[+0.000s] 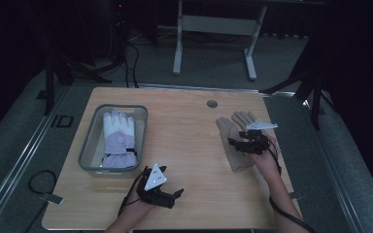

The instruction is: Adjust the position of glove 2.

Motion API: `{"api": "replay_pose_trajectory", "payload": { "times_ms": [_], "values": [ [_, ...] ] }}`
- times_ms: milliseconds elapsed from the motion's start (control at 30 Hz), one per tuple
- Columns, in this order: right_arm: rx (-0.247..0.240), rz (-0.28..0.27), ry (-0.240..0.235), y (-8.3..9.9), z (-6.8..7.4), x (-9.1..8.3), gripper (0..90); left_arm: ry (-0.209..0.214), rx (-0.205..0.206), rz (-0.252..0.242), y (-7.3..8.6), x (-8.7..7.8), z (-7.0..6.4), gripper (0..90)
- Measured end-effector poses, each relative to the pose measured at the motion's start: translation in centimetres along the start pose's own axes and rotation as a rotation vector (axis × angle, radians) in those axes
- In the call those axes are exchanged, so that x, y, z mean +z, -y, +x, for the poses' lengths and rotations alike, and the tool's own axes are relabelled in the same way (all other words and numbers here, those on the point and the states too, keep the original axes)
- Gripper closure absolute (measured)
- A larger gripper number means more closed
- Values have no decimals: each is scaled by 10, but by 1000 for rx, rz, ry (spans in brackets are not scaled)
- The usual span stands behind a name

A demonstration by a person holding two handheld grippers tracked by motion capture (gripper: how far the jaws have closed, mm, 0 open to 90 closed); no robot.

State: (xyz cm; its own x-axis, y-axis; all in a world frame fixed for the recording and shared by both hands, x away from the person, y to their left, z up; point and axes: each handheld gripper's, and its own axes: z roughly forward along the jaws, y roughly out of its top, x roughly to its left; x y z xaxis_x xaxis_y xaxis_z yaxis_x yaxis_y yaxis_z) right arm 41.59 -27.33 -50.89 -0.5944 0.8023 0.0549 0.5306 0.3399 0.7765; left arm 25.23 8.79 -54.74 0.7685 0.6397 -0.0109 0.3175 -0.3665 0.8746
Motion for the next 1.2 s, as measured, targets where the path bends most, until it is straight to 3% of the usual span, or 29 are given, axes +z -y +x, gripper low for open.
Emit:
{"api": "replay_pose_trajectory", "payload": {
  "times_ms": [167, 200, 333, 367, 467, 533, 633, 700, 733, 833, 900, 1033, 1067, 1100, 1200],
  "values": [
    [4, 38, 14, 0, -13, 18, 416, -3, 6, 2, -1, -1, -1, 29],
    [4, 47, 23, 1, -14, 21, 423, 13, -4, -2, -1, -1, 0, 30],
    [-7, 75, 34, 3, -17, 33, 430, 9, 5, 3, 0, 0, 0, 29],
    [-18, 106, 63, 6, -17, 40, 437, 10, 7, 3, 0, 0, 0, 29],
    [18, 114, 63, 11, -21, 46, 496, 13, 8, 1, 1, 0, 0, 29],
    [13, 112, 70, 12, -22, 46, 538, 15, 5, 0, 1, 0, 0, 29],
    [17, 121, 55, 11, -21, 46, 680, 14, 5, 4, 1, 0, 0, 30],
    [21, 125, 55, 11, -20, 46, 680, 14, 5, 4, 1, 0, 0, 30],
    [43, 131, 62, 11, -15, 45, 771, 11, 10, 4, 1, 1, -1, 30],
    [112, 130, 65, 8, -8, 43, 793, 9, 7, 1, 1, 1, -1, 30],
    [167, 96, 46, 4, -1, 39, 798, 6, 4, 0, 1, 1, -1, 29],
    [196, 45, 3, -10, 24, 29, 800, -3, 8, -4, 1, 1, -1, 30],
    [196, 45, 3, -10, 24, 29, 800, -3, 8, -4, 1, 1, -1, 29],
    [213, 15, -15, -18, 40, 25, 800, -7, 11, -5, 1, 0, -1, 29],
    [235, -26, -42, -30, 65, 20, 799, -5, 10, -8, 1, 0, 0, 29]
  ]
}}
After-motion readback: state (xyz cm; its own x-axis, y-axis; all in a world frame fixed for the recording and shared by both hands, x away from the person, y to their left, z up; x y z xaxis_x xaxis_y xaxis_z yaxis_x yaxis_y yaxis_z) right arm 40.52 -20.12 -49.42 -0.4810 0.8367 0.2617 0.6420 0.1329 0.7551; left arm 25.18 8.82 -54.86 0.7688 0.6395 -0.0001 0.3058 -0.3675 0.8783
